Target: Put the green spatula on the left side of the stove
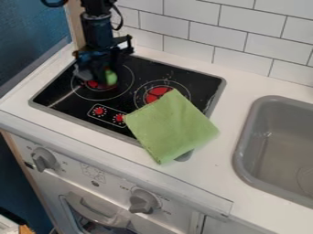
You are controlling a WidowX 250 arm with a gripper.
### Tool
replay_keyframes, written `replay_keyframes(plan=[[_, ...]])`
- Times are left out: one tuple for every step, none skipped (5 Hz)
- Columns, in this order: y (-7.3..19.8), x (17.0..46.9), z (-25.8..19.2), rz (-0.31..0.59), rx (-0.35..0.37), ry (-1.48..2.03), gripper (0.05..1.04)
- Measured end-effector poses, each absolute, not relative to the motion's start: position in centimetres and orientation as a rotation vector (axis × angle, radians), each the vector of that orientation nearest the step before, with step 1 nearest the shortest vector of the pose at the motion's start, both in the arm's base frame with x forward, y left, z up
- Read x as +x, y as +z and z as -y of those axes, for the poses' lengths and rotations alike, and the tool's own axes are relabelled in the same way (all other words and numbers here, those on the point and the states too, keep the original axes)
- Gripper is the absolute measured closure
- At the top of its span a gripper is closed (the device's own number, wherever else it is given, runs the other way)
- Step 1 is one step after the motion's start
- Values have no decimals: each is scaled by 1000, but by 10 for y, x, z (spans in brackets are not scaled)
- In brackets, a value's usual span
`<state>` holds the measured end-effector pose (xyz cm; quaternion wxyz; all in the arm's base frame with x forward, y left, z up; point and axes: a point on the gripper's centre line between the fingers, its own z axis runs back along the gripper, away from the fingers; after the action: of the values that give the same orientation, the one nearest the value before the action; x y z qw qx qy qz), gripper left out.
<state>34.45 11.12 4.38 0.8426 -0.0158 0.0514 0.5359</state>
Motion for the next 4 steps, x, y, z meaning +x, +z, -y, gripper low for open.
replay_keyframes(plan=[[44,359,-106,-99,-53,1123,650],[45,364,-103,-88,-51,1102,650],[33,352,-103,-116,-19,1103,650],[33,336,-101,-115,-3,1103,650]])
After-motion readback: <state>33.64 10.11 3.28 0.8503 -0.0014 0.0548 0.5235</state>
